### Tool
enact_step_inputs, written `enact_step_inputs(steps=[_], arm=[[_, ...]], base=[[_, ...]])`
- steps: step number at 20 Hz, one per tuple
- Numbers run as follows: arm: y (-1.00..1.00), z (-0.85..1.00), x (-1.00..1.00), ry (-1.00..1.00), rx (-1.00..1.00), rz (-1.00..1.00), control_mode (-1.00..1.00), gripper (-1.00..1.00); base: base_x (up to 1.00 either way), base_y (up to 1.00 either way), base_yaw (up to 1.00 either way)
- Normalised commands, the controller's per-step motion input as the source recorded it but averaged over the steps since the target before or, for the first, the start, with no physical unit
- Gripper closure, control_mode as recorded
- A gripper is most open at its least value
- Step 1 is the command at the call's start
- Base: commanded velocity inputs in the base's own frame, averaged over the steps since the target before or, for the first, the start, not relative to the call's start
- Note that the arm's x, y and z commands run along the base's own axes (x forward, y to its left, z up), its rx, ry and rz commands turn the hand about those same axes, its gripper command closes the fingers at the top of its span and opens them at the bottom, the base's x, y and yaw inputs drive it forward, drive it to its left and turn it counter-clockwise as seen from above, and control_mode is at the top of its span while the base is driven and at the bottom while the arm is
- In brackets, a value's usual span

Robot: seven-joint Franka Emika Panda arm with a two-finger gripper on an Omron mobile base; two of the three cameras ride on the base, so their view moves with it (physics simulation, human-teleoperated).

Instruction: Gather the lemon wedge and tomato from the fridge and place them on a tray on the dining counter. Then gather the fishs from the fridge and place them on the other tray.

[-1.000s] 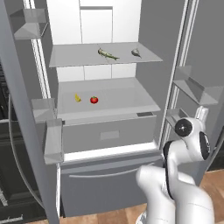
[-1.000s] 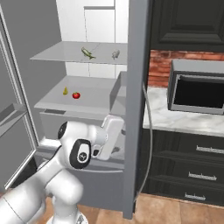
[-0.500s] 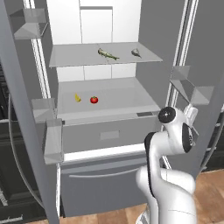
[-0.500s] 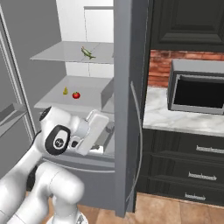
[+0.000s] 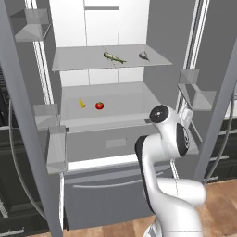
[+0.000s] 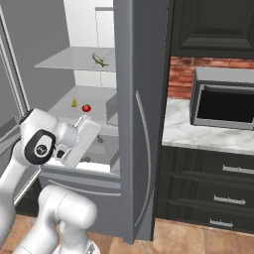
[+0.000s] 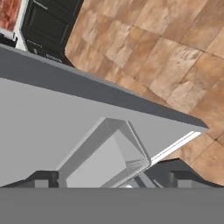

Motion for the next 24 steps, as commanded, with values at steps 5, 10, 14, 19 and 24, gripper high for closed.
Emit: enact_step_inputs(steps=[5,10,14,19,24], arm=[[0.19,0.16,-0.01,0.00,0.04,0.01,-1.00,-1.00],[0.12,0.11,-0.02,0.01,0.04,0.07,-1.00,-1.00],[0.01,0.06,0.00,0.01,0.02,0.14,-1.00,-1.00],[0.04,0.00,-0.09,0.01,0.00,0.25,-1.00,-1.00],[0.15,0.00,-0.01,0.01,0.00,0.37,-1.00,-1.00]], base=[[0.00,0.00,0.00],[0.00,0.00,0.00],[0.00,0.00,0.00],[0.00,0.00,0.00],[0.00,0.00,0.00]])
